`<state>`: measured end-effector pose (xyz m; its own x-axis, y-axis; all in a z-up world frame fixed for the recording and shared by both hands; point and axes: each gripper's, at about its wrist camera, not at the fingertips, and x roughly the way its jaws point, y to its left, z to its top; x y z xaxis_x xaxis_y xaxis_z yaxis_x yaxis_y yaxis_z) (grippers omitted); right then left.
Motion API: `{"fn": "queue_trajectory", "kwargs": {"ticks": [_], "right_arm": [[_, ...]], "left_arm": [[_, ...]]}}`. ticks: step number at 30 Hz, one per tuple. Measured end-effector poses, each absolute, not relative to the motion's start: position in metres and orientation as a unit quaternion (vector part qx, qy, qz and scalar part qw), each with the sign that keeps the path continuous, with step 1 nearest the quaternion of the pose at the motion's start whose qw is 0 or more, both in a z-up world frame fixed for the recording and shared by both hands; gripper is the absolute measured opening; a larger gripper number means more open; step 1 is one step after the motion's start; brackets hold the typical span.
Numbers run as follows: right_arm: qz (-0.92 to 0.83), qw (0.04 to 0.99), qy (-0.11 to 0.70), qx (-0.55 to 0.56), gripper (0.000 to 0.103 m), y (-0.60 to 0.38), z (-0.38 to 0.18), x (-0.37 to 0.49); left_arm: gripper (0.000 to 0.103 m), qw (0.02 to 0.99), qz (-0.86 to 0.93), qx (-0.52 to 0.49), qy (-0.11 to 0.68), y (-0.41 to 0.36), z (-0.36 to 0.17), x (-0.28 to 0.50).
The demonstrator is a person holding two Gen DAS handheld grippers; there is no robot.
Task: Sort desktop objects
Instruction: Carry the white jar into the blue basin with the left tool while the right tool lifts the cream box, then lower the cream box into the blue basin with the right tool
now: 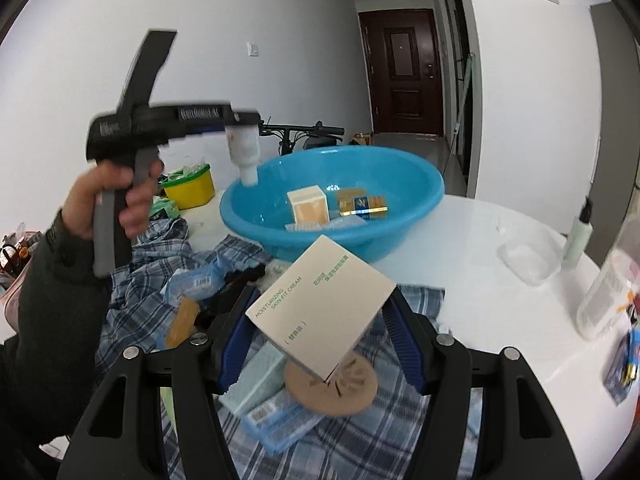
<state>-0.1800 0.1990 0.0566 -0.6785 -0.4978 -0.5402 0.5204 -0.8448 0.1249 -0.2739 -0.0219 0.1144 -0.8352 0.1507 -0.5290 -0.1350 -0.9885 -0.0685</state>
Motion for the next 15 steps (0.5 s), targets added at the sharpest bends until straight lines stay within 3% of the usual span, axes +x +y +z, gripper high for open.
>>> {"fn": "queue_trajectory", "kwargs": {"ticks": [15], "right_arm": [[-0.921, 0.310, 0.040, 0.232, 0.062, 0.145, 0.137, -0.275]], "left_arm": [[0.044, 0.058, 0.963, -0.262, -0.034, -0.056, 0.126, -0.264]]}}
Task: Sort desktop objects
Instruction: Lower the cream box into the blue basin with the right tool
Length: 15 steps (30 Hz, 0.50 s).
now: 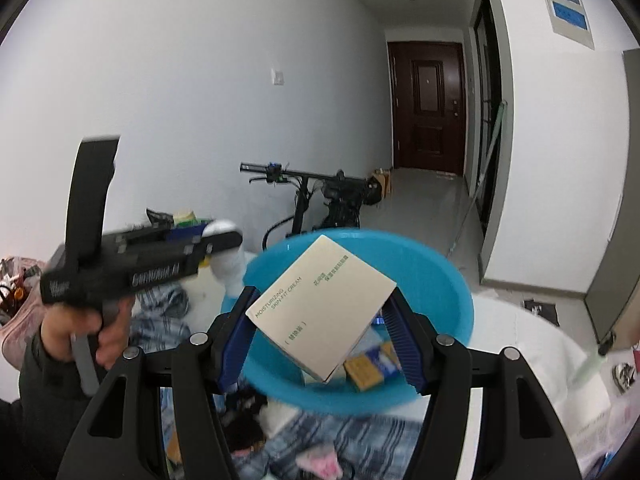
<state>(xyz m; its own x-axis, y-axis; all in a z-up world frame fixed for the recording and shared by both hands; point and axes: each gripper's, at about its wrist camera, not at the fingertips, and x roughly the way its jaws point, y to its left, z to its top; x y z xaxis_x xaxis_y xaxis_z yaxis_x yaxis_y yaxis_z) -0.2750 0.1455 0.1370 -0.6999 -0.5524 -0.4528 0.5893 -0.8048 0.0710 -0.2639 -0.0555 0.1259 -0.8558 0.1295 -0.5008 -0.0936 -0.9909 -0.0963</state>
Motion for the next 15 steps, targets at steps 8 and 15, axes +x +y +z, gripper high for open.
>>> {"fn": "queue_trajectory", "kwargs": {"ticks": [8, 15], "right_arm": [[-0.921, 0.320, 0.045, 0.216, 0.062, 0.130, 0.149, -0.292], [-0.922, 0.317, 0.058, 0.213, 0.062, 0.117, 0.142, -0.307]], "left_arm": [[0.044, 0.053, 0.961, -0.268, -0.032, -0.056, 0.123, -0.267], [0.044, 0.052, 0.960, -0.273, -0.026, -0.056, 0.118, -0.272]]}}
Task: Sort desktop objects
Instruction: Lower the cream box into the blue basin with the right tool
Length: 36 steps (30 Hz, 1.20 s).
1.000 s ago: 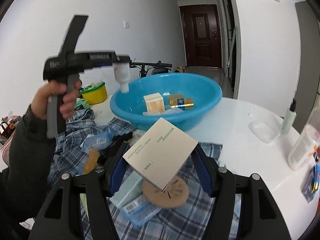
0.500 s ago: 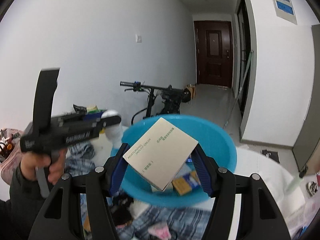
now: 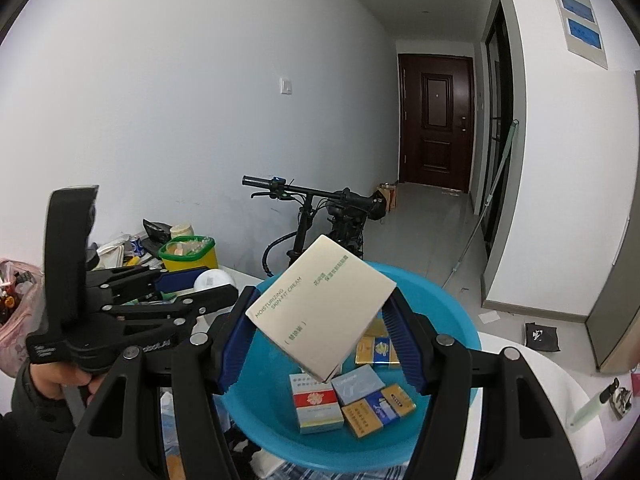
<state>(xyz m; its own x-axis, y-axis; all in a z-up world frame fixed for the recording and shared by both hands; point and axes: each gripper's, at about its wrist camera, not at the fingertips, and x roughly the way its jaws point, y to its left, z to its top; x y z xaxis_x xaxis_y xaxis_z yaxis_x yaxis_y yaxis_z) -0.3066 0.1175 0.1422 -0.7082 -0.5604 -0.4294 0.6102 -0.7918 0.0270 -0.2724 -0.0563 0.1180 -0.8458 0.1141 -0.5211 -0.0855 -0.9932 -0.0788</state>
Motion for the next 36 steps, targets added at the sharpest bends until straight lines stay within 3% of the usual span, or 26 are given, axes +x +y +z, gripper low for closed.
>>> {"fn": "queue_trajectory", "kwargs": {"ticks": [17, 22, 36], "right_arm": [[-0.913, 0.323, 0.059, 0.240, 0.062, 0.105, 0.114, -0.341], [-0.910, 0.327, 0.061, 0.247, 0.062, 0.102, 0.110, -0.344], [-0.907, 0.330, 0.060, 0.255, 0.062, 0.101, 0.106, -0.346]], "left_arm": [[0.044, 0.042, 0.953, -0.301, -0.007, -0.047, 0.095, -0.288], [0.044, 0.077, 0.947, -0.308, -0.040, -0.051, 0.097, -0.287], [0.044, 0.056, 0.951, -0.304, -0.009, -0.038, 0.099, -0.283]]}}
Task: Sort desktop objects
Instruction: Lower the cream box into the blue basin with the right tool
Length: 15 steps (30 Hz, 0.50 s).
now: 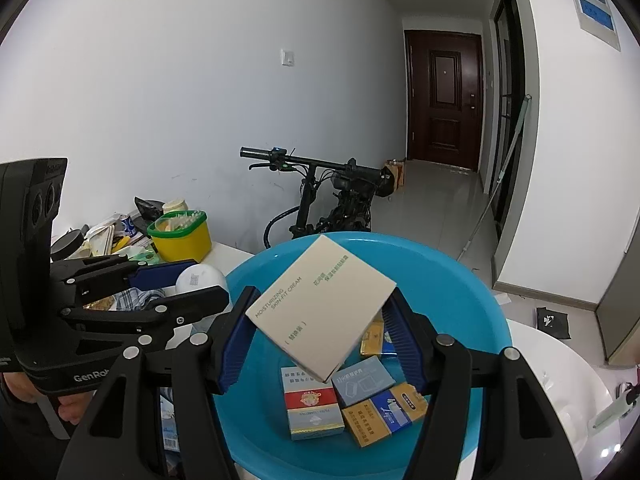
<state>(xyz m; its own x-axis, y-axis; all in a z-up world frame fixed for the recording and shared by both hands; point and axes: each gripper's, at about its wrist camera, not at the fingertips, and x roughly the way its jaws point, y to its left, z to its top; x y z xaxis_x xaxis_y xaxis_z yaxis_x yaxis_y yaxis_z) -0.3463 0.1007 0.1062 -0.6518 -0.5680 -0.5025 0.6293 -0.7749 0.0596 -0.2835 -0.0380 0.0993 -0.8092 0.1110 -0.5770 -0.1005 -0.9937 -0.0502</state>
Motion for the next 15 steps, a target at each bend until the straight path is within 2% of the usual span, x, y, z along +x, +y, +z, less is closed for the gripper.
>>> {"fn": "queue_trajectory", "kwargs": {"ticks": [15], "right_arm": [[-0.904, 0.342, 0.037, 0.256, 0.062, 0.111, 0.108, -0.349]], "left_arm": [[0.044, 0.064, 0.949, -0.307, -0.014, -0.037, 0.098, -0.285]]}}
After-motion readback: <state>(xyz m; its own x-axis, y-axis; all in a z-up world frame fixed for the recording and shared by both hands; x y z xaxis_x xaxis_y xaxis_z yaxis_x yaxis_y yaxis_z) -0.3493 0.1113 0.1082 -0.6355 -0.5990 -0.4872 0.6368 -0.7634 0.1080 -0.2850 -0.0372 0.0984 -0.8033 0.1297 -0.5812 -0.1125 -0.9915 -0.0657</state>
